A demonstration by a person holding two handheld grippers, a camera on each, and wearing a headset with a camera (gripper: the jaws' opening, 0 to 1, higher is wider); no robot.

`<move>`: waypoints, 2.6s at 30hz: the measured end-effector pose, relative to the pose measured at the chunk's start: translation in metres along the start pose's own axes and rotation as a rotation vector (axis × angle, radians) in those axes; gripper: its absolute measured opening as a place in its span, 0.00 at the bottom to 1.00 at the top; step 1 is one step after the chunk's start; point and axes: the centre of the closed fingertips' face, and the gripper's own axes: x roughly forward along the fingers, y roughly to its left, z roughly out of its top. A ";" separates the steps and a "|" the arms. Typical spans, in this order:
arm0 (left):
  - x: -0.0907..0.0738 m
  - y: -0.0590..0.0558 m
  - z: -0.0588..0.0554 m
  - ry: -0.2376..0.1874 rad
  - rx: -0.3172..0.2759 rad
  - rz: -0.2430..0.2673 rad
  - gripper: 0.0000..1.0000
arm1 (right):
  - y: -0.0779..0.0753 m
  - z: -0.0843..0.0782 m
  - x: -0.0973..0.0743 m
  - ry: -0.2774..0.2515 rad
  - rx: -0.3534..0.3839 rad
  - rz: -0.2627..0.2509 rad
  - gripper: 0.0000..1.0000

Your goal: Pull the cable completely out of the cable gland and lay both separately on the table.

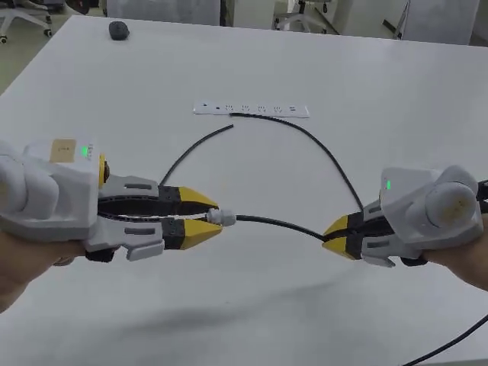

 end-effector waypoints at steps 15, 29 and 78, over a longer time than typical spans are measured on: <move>0.005 0.003 0.002 0.006 -0.015 0.027 0.16 | 0.002 0.001 -0.003 -0.028 0.044 -0.007 0.12; 0.015 -0.002 0.000 0.032 -0.005 0.017 0.16 | 0.016 0.068 -0.006 -0.173 0.041 0.009 0.33; 0.015 -0.007 0.000 0.038 0.018 -0.014 0.16 | 0.036 0.113 0.001 -0.179 -0.162 0.072 0.00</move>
